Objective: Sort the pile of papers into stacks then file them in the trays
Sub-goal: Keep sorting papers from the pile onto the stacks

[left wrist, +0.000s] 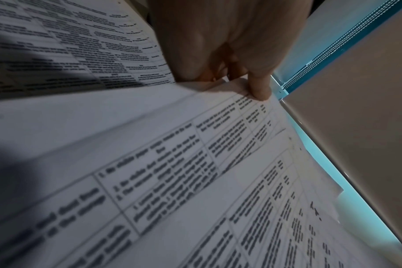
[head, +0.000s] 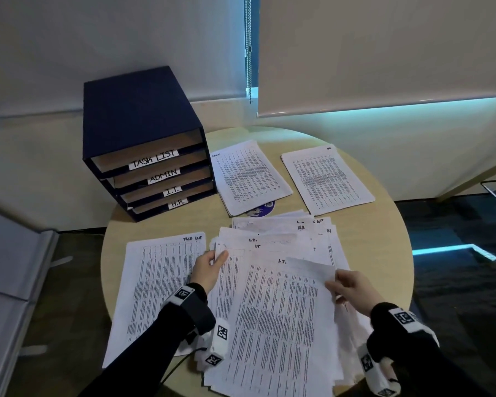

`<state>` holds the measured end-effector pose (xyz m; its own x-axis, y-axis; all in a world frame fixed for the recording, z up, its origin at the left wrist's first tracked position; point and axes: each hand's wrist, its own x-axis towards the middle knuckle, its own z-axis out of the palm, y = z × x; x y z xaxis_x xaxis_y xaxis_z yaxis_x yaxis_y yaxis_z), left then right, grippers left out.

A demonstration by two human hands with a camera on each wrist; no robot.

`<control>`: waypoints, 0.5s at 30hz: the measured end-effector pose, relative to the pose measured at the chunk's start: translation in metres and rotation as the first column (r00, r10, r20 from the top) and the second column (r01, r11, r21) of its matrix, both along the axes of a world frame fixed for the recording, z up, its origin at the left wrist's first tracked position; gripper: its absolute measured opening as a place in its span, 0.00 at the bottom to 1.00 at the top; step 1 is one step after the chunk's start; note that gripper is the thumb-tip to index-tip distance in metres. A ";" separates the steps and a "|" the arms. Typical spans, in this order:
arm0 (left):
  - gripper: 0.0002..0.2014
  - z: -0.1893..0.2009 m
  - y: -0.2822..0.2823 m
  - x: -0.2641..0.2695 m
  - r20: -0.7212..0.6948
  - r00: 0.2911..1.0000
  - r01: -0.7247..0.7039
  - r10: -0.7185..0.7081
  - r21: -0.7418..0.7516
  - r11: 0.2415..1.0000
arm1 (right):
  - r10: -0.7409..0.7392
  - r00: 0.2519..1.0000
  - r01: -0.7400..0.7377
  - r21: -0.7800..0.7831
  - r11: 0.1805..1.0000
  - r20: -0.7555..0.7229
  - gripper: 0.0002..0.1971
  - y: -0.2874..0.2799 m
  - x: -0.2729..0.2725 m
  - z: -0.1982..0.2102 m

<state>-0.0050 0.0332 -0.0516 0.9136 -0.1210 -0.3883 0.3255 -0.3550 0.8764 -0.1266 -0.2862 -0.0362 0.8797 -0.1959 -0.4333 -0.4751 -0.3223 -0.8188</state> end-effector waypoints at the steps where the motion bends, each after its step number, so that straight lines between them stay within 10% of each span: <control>1: 0.18 -0.001 -0.001 0.000 0.004 1.000 0.007 -0.007 0.024 1.000 | 0.031 0.999 -0.031 -0.012 0.999 0.005 0.14 0.002 0.002 0.002; 15: 0.42 0.006 -0.008 -0.016 -0.039 0.998 0.042 -0.043 -0.037 0.998 | -0.126 0.991 0.127 0.029 0.991 -0.043 0.21 0.046 0.032 -0.005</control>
<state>-0.0207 0.0253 -0.0454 0.8913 -0.1741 -0.4187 0.3454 -0.3377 0.8756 -0.0945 -0.2404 -0.0409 0.8298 -0.2902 -0.4767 -0.5442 -0.2313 -0.8064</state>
